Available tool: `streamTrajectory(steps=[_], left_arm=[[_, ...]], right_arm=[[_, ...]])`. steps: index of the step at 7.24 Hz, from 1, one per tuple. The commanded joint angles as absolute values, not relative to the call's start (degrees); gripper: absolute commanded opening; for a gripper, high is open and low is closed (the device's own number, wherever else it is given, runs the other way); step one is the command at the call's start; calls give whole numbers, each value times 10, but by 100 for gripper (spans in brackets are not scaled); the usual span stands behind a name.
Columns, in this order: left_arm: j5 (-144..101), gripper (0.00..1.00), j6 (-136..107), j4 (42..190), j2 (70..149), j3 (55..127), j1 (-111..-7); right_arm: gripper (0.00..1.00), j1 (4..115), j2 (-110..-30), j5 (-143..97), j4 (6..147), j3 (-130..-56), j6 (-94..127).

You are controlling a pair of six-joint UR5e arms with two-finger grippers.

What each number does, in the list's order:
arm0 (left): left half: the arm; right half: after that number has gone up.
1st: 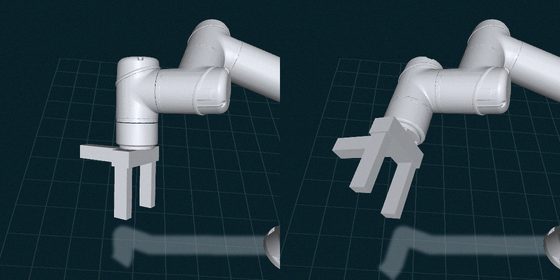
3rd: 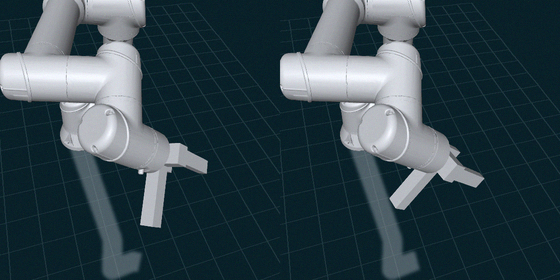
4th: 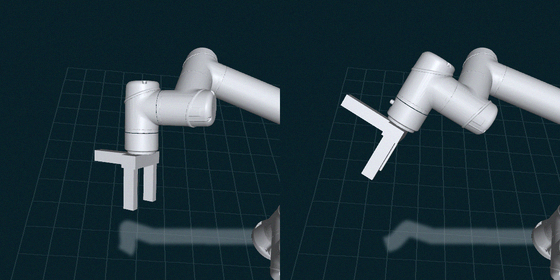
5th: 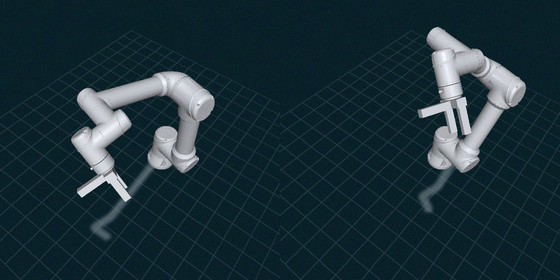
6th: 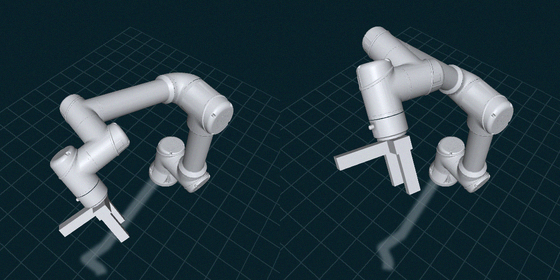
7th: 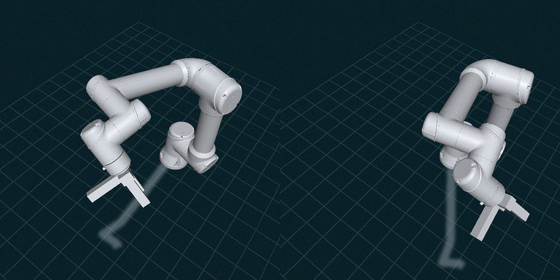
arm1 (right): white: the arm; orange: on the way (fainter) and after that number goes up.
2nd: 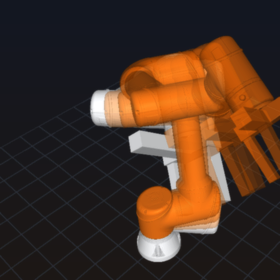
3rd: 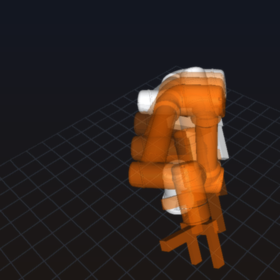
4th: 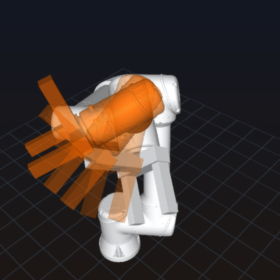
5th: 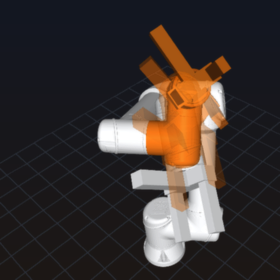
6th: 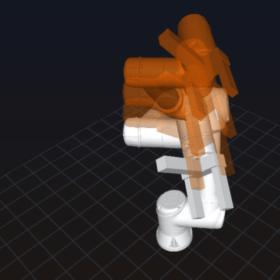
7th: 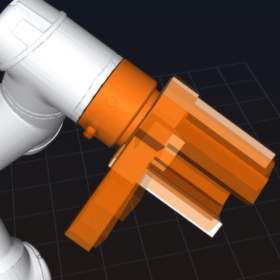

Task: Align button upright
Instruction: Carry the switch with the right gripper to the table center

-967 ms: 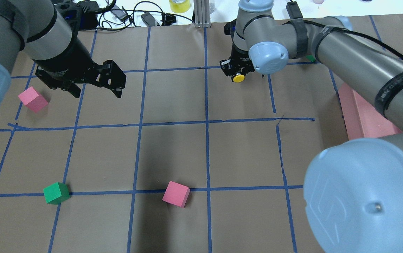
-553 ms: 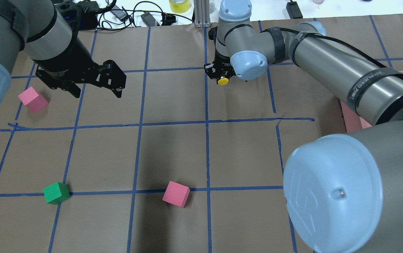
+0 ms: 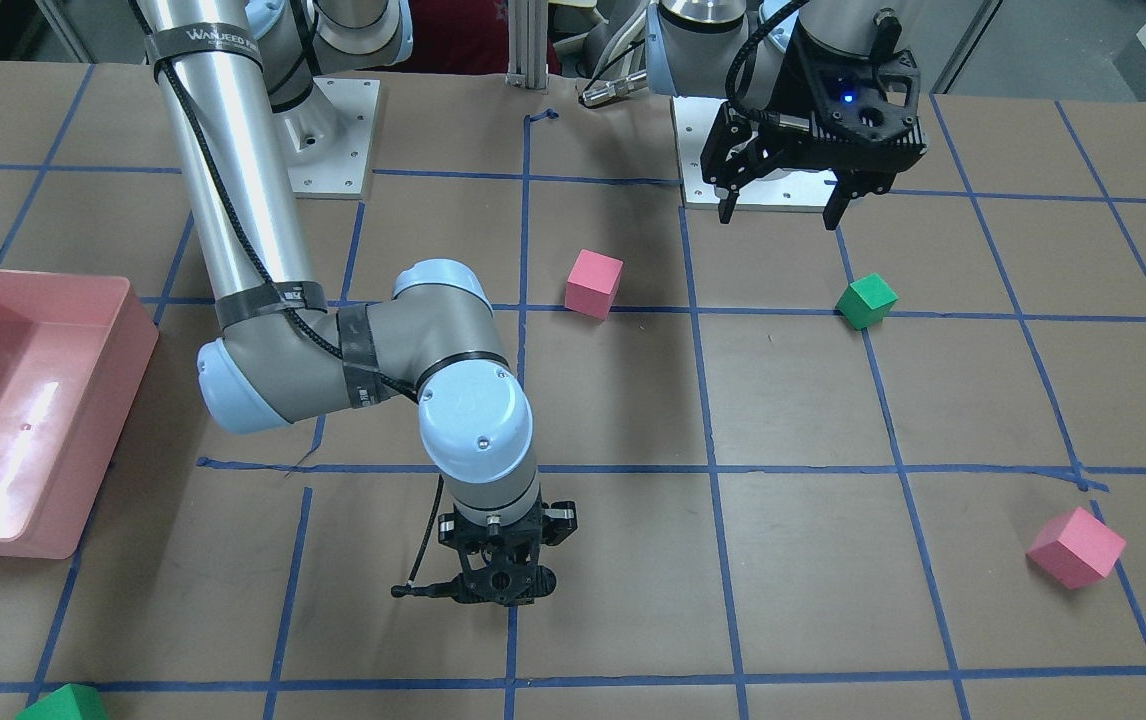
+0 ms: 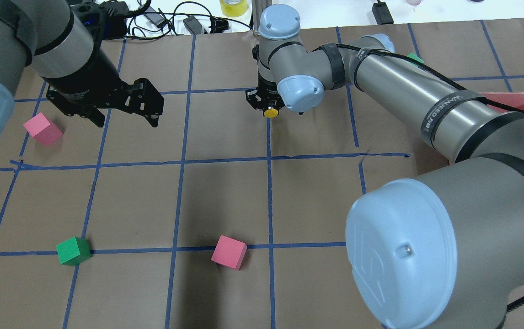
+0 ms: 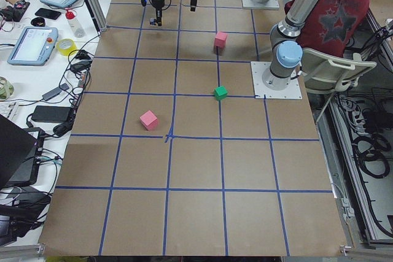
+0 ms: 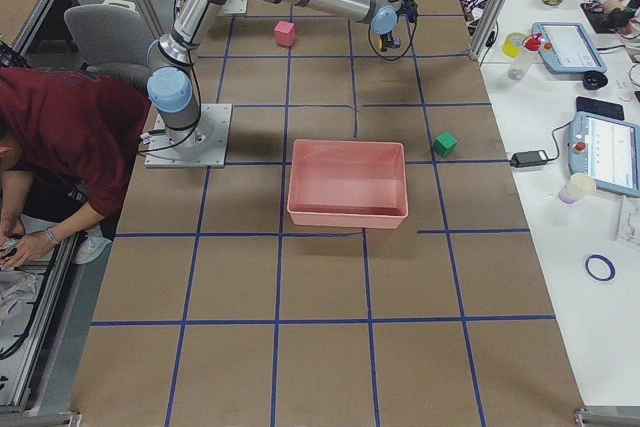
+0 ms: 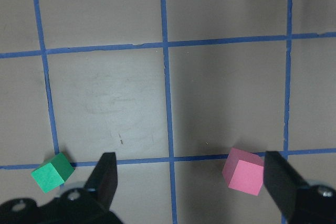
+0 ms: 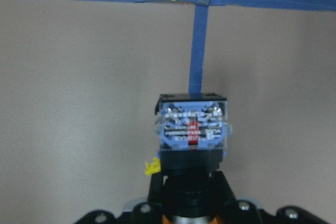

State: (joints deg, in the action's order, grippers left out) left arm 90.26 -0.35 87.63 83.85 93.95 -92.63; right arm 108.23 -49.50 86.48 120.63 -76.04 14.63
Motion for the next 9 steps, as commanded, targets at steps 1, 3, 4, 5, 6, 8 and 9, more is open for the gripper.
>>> streamTrajectory(steps=[1,3,4,5,6,8,9], left_arm=[[903,100,-4,876,838,940,-925],[903,100,-4,876,838,940,-925],[903,100,-4,876,838,940,-926],[903,100,-4,876,838,940,-926],[903,100,-4,876,838,940,-926],[903,100,-4,876,838,940,-925],[903,100,-4,876,838,940,-926]], right_arm=[[6,1096,-490,867,1206,-769,168],[36,1096,-482,874,1207,-772,164],[87,1096,-489,881,1206,-773,164],[99,1096,-491,874,1206,-774,167],[100,1096,-494,873,1203,-775,168],[100,1098,-504,873,1200,-775,167],[100,1098,-533,881,1184,-779,159]])
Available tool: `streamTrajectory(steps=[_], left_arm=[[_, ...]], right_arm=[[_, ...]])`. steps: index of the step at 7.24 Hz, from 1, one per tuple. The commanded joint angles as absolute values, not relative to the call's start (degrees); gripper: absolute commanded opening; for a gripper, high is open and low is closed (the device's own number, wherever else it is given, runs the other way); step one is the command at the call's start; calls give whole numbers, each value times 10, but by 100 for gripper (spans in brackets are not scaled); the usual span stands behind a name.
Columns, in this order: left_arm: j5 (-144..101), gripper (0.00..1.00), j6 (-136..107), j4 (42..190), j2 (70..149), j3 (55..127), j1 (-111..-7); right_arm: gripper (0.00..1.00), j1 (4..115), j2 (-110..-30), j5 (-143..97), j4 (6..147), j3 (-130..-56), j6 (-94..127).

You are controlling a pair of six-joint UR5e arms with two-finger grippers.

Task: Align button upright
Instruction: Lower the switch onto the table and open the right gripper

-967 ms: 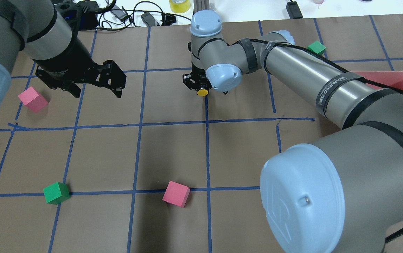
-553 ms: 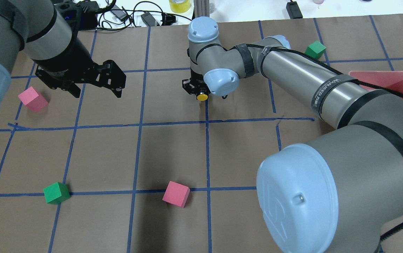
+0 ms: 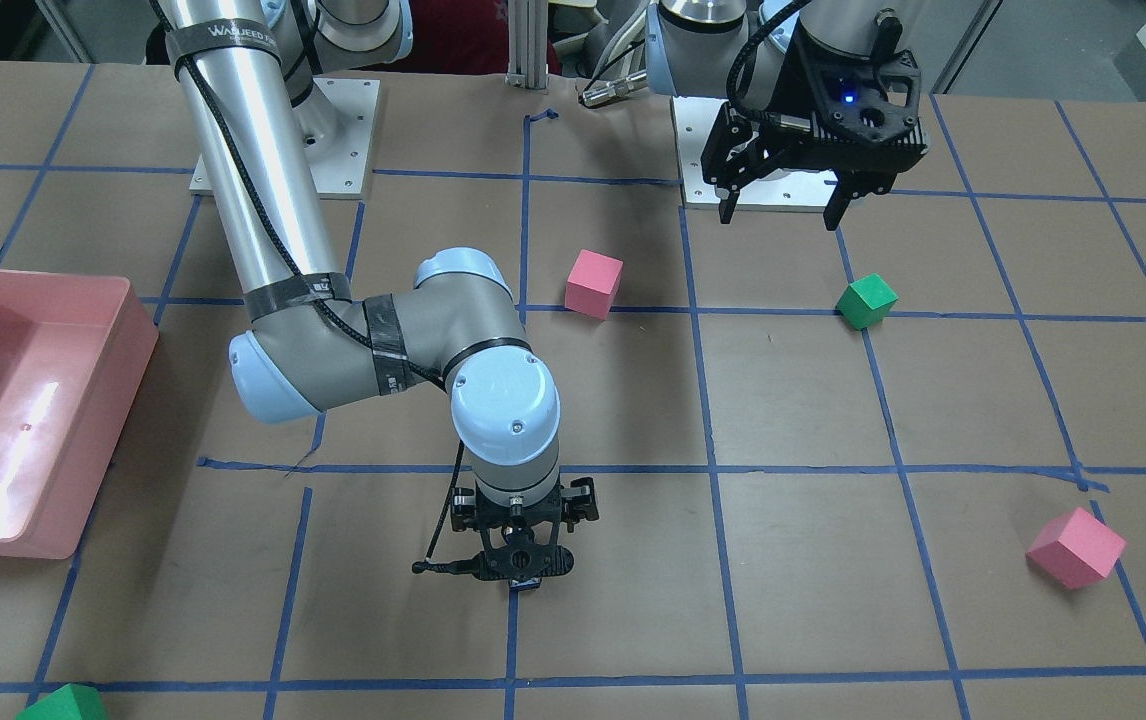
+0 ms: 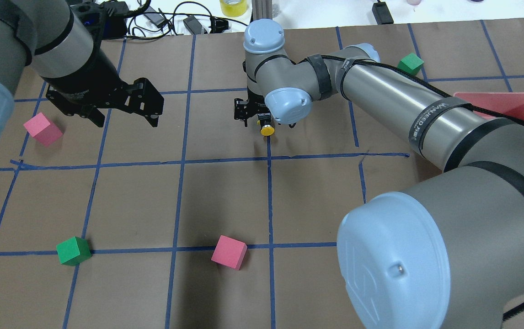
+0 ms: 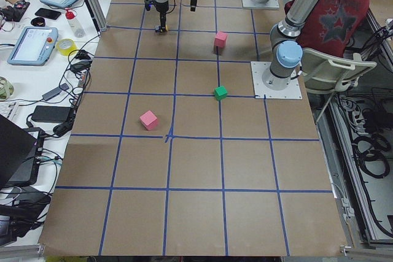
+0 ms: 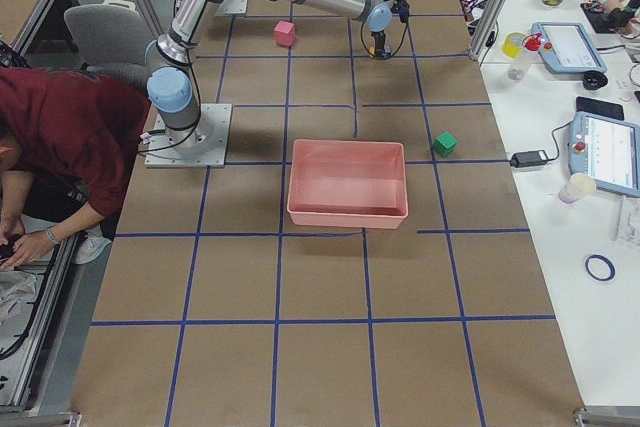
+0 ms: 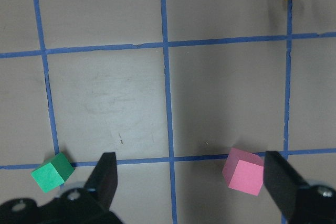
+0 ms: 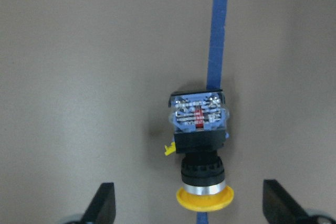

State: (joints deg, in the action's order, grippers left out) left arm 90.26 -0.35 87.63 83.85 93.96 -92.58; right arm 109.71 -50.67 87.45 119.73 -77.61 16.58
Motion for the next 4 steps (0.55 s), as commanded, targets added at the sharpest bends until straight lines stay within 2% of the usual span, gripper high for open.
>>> streamTrajectory(steps=[1,4], left_arm=[[903,100,-4,876,838,940,-925],[903,100,-4,876,838,940,-925]], right_arm=[[100,1096,-568,900,1169,-799,157],[100,1022,-700,915,1152,-901,143]])
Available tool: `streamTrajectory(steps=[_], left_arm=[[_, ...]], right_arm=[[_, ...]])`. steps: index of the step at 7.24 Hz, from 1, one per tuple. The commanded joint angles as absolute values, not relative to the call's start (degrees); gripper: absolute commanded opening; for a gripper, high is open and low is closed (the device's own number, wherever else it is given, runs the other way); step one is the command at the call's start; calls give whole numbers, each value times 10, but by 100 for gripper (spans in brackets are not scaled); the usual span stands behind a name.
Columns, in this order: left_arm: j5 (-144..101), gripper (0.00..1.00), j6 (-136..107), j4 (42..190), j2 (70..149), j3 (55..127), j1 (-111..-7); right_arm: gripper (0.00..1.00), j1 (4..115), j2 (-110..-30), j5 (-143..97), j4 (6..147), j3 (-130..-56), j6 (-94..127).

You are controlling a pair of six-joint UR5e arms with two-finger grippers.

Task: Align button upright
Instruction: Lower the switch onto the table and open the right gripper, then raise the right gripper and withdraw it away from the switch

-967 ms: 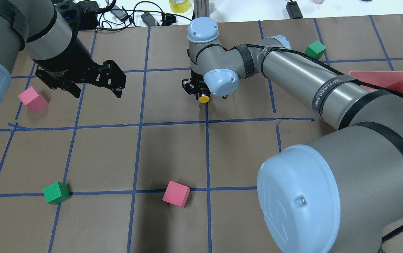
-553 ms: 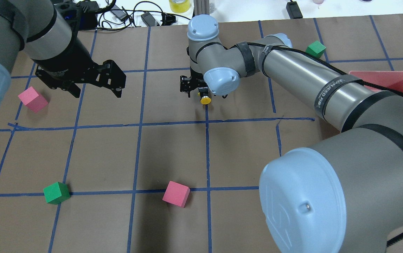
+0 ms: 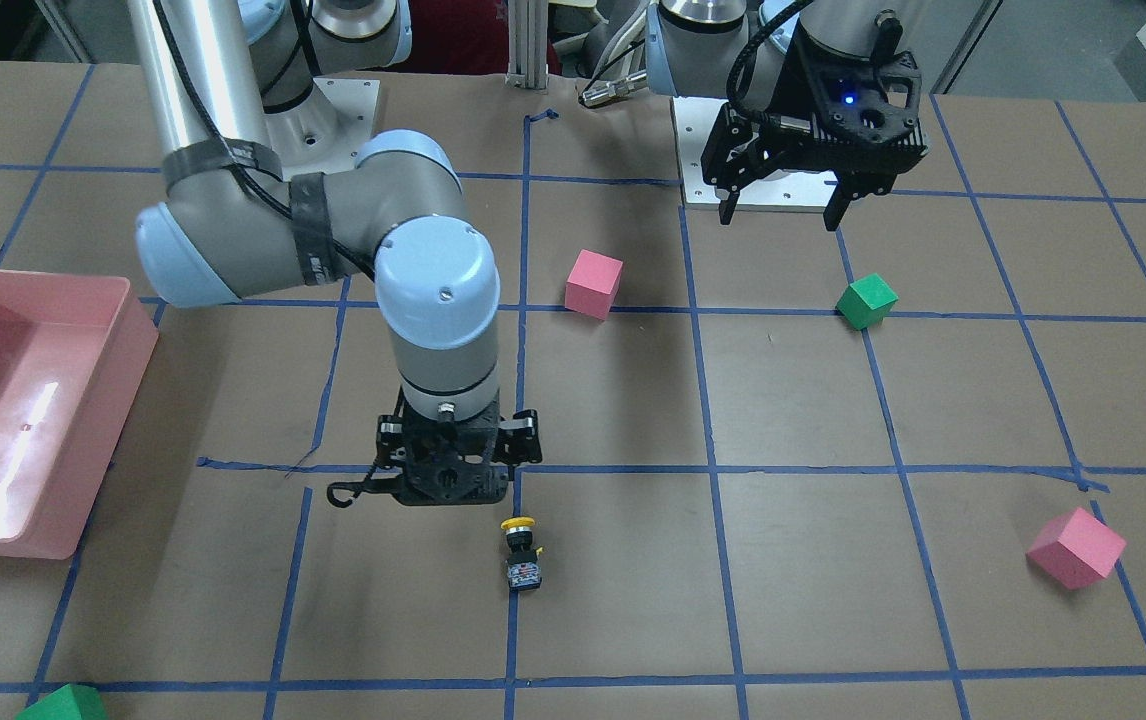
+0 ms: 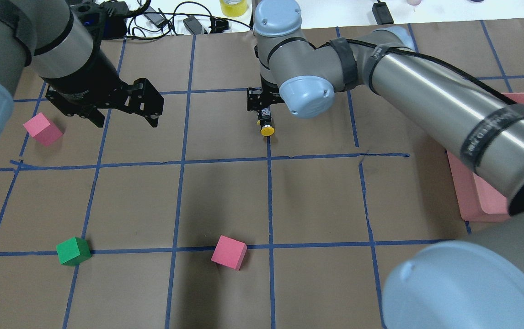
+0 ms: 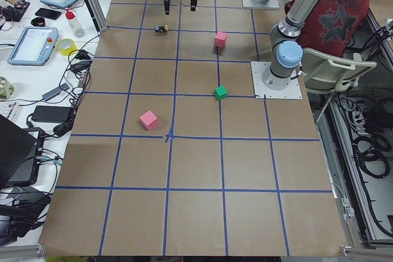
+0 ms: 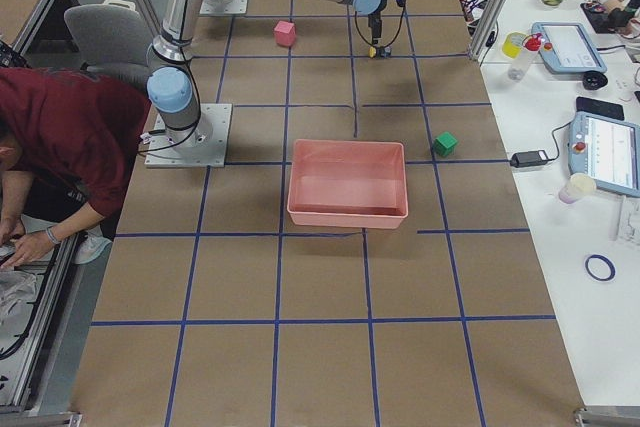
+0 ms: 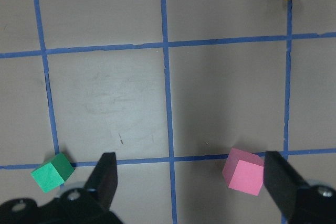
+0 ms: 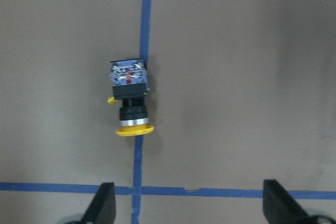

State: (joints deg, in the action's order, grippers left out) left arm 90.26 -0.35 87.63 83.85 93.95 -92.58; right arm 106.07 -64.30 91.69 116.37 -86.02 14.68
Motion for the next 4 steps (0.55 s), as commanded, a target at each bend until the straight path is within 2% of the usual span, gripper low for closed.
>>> streamTrajectory(steps=[1,4], left_arm=[[903,100,-4,876,838,940,-925],[903,100,-4,876,838,940,-925]], right_arm=[[100,994,-738,911,1106,-911,138],[100,965,-793,919,1014,-907,67]])
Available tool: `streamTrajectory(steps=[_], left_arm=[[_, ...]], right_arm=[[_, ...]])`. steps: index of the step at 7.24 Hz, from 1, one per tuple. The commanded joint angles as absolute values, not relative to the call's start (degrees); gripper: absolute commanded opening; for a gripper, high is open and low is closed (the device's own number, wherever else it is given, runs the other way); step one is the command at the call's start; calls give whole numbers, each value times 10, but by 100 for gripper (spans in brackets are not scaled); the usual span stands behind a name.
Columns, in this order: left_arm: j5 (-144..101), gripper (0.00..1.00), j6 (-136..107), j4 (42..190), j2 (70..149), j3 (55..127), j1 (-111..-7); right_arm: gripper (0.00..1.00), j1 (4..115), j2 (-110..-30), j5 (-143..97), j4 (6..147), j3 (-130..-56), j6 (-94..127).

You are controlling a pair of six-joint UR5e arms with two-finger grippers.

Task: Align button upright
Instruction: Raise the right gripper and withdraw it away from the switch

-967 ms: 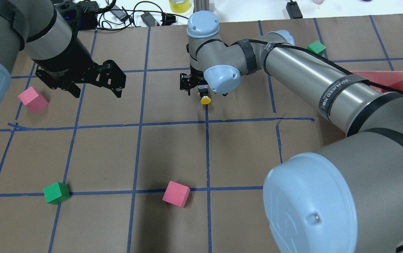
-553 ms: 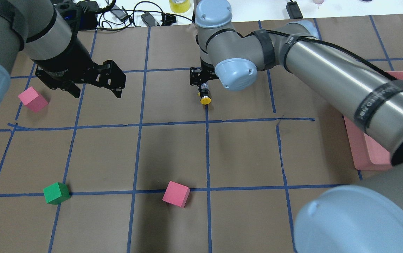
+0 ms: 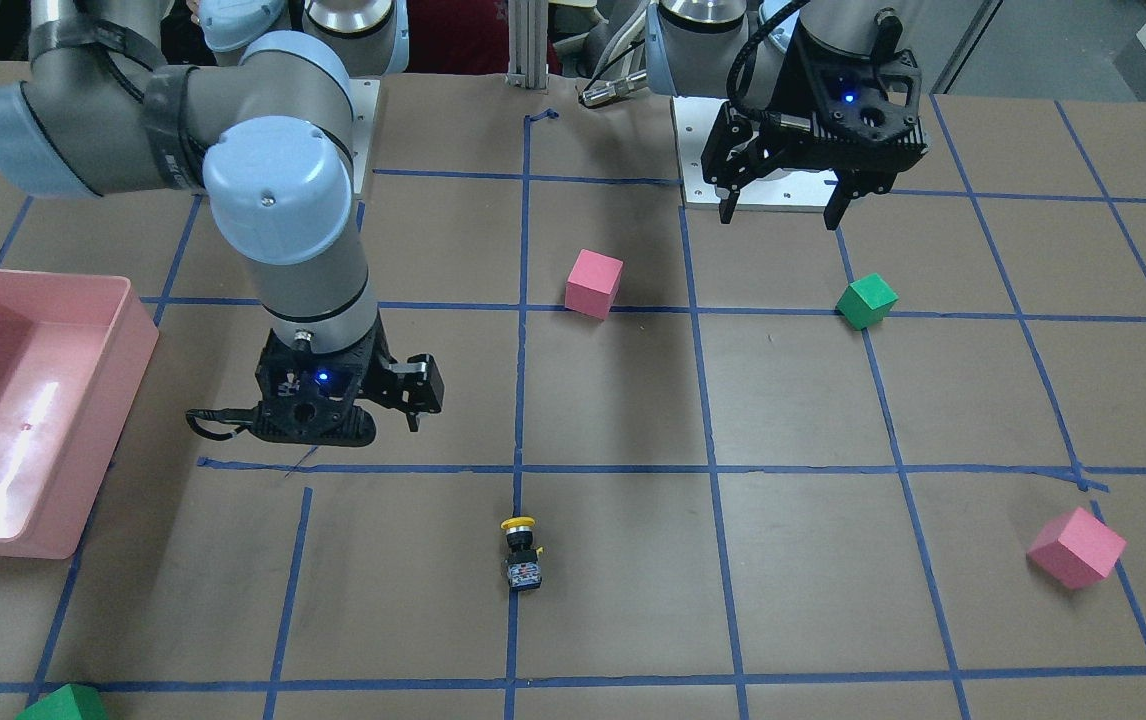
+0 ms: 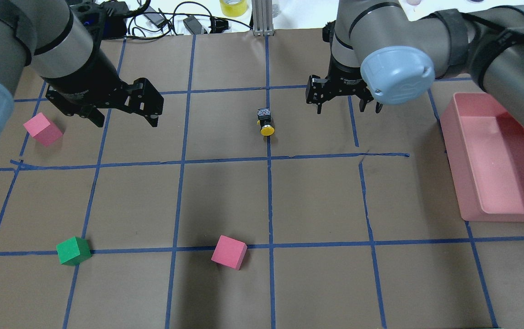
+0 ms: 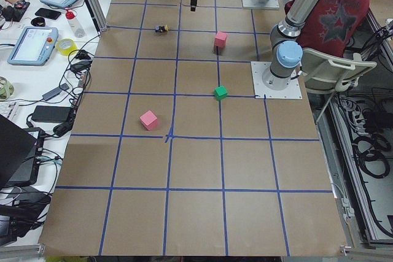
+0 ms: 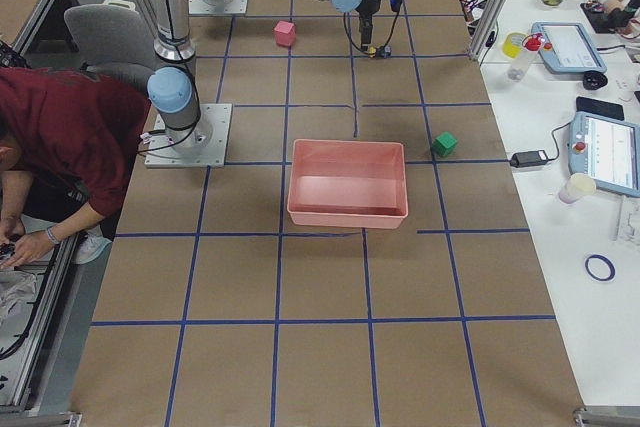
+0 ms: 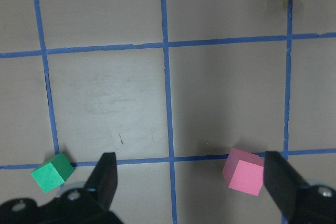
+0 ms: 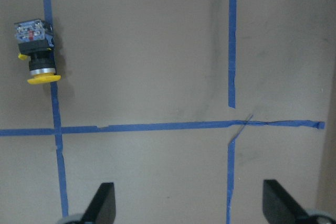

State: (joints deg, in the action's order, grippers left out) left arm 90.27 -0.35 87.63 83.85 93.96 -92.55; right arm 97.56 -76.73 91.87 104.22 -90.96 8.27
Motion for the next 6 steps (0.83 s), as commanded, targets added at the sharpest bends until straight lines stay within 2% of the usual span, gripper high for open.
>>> streamTrajectory(steps=[1,6], left_arm=[[903,100,-4,876,838,940,-925],[903,100,-4,876,838,940,-925]], right_arm=[[100,965,-824,920,973,-907,64],[100,927,-869,921,915,-906,-9]])
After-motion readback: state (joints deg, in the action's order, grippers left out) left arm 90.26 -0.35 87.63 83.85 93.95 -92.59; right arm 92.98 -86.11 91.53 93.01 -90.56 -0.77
